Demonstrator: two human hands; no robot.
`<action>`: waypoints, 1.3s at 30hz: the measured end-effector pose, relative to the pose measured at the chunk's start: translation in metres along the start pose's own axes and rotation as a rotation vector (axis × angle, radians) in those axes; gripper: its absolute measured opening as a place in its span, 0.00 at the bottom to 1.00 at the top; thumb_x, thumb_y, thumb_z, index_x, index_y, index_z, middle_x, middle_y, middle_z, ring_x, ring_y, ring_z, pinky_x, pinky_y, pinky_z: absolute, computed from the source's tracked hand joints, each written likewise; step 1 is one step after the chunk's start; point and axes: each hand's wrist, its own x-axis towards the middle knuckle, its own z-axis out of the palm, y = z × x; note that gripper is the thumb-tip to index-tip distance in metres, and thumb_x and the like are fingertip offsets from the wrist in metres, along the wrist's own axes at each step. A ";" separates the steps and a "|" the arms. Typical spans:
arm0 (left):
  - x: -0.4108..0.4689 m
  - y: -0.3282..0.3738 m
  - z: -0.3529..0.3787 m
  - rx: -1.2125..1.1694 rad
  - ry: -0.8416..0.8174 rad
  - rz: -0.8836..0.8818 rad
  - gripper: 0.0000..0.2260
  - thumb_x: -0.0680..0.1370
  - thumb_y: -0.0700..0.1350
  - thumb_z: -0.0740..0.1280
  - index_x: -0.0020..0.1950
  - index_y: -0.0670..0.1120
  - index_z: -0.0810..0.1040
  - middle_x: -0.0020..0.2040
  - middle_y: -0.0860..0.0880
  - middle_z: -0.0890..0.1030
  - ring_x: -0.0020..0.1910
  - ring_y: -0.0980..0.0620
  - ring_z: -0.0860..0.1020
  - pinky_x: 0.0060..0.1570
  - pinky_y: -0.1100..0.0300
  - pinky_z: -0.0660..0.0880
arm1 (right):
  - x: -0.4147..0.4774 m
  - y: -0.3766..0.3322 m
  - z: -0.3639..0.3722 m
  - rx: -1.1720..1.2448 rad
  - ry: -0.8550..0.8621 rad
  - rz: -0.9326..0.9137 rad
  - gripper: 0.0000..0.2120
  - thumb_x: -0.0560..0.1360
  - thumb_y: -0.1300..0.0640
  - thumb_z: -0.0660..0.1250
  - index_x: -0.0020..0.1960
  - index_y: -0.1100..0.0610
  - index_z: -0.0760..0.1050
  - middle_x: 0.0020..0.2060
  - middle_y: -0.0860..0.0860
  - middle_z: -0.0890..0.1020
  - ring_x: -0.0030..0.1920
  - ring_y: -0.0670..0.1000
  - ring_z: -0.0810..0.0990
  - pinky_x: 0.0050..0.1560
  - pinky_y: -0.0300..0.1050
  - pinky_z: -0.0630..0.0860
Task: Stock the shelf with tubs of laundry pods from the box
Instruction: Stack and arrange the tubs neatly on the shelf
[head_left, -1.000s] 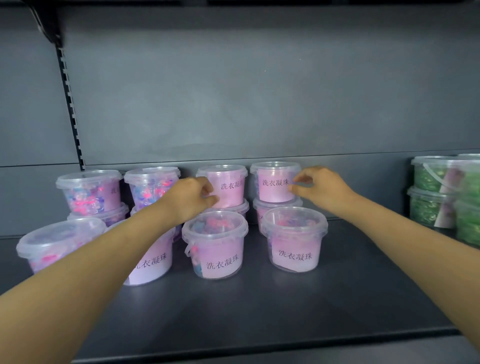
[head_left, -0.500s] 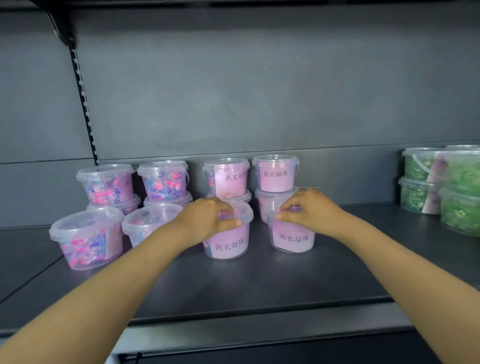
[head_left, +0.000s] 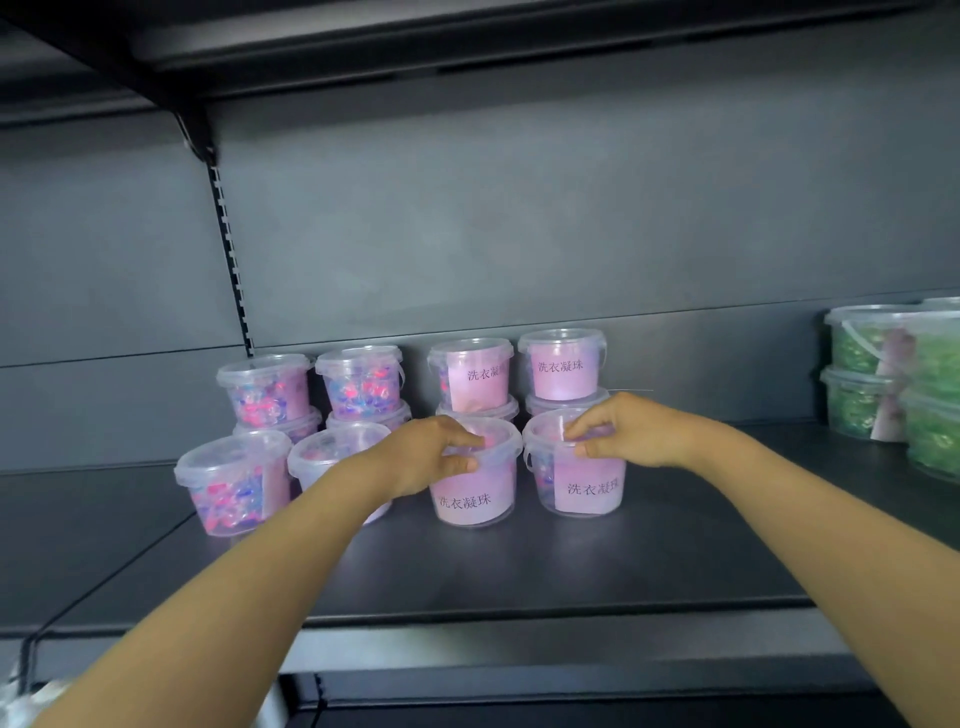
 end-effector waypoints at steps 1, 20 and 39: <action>0.000 0.000 0.002 -0.003 0.013 -0.001 0.19 0.78 0.47 0.65 0.69 0.49 0.71 0.69 0.47 0.70 0.69 0.50 0.67 0.69 0.62 0.61 | 0.001 0.001 0.000 0.006 0.001 -0.007 0.14 0.75 0.58 0.68 0.61 0.56 0.78 0.62 0.49 0.77 0.61 0.45 0.73 0.63 0.35 0.65; -0.159 0.022 0.012 0.383 0.208 -0.190 0.12 0.79 0.45 0.60 0.57 0.39 0.73 0.56 0.42 0.74 0.56 0.42 0.72 0.57 0.49 0.70 | -0.084 -0.048 0.044 -0.429 0.108 -0.152 0.21 0.75 0.49 0.65 0.65 0.58 0.72 0.62 0.55 0.72 0.63 0.56 0.67 0.62 0.48 0.69; -0.258 -0.035 -0.077 0.335 0.162 -0.451 0.16 0.80 0.48 0.59 0.64 0.42 0.71 0.60 0.41 0.74 0.59 0.42 0.72 0.59 0.51 0.70 | -0.068 -0.193 0.093 -0.422 0.067 -0.225 0.19 0.74 0.47 0.65 0.58 0.60 0.75 0.55 0.56 0.79 0.55 0.57 0.76 0.55 0.50 0.74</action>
